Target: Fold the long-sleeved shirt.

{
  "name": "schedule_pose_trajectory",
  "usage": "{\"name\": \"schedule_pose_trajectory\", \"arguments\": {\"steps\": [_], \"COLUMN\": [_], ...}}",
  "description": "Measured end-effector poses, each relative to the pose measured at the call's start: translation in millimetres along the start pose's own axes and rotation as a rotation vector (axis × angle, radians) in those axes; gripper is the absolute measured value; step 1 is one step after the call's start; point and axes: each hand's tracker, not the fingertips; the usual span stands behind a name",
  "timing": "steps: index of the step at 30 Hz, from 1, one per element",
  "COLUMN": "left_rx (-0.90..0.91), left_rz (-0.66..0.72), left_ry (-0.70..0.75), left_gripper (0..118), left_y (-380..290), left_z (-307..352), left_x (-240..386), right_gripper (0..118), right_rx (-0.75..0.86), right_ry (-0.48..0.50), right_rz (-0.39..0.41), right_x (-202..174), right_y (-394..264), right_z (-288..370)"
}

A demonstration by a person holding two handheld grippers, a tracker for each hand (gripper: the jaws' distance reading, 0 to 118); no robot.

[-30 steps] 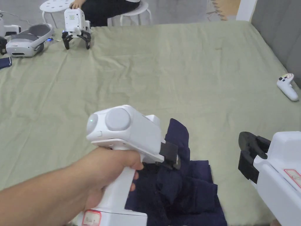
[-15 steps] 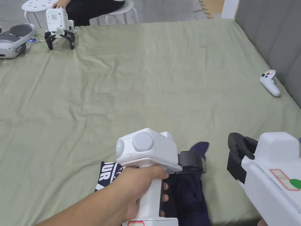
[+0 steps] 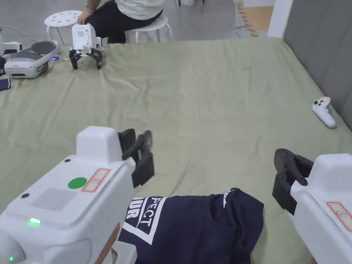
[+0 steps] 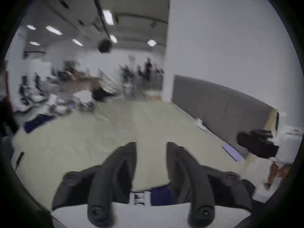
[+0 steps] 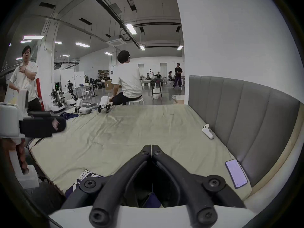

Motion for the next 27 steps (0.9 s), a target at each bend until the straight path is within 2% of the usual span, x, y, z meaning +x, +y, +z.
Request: {"name": "schedule_pose_trajectory", "arguments": {"steps": [1,3,7,12,16,18,19,21,22,24,25,27], "left_rx": [0.020,0.031,0.052,0.052,0.047,-0.046,-0.125,-0.326,-0.455,-0.533,-0.548,-0.688], "left_rz": [0.051,0.127,0.053,0.048,-0.047,-0.074,-0.081,-0.014,-0.042,-0.307,-0.310,-0.260], "left_ry": [0.049,0.077,0.088,0.149,0.188,0.143,0.072,-0.159,-0.170,-0.090,-0.060,-0.121], "left_gripper": [3,3,2,2,2,2,2,2,2,2,2,2], "left_y": [-4.6,-11.6,-36.3,-45.2,-43.3,-39.6,-37.5,-35.9,-39.0,-57.8,-67.3,-84.8], "left_z": [2.3,12.0,13.5,17.4,17.6,15.0,12.6,3.8,-5.4,-15.6,-21.5,-38.2], "left_x": [-2.3,-12.4,-20.2,-22.5,-18.3,-18.6,-19.7,-23.4,-19.5,-0.8,4.6,17.0], "right_gripper": [0,0,0,0,0,0,0,0,0,0,0,0], "right_rx": [-0.002,-0.002,-0.002,-0.009,-0.010,-0.009,-0.009,-0.010,-0.012,-0.014,-0.015,-0.018], "right_ry": [0.010,0.029,0.049,0.048,0.047,0.050,0.049,0.047,0.045,0.039,0.033,0.030], "right_rz": [0.006,0.023,0.060,0.060,0.059,0.058,0.059,0.056,0.056,0.053,0.048,0.040], "right_x": [-4.7,-13.5,-24.1,-25.8,-26.8,-26.9,-26.6,-24.8,-23.8,-20.5,-18.8,-15.3], "right_y": [0.2,0.2,-2.9,-7.4,-7.3,-6.7,-6.4,-6.2,-6.2,-7.0,-7.8,-9.5], "right_z": [-1.0,-0.6,2.4,1.7,2.3,2.7,2.8,2.8,2.9,4.1,5.1,6.0]}}
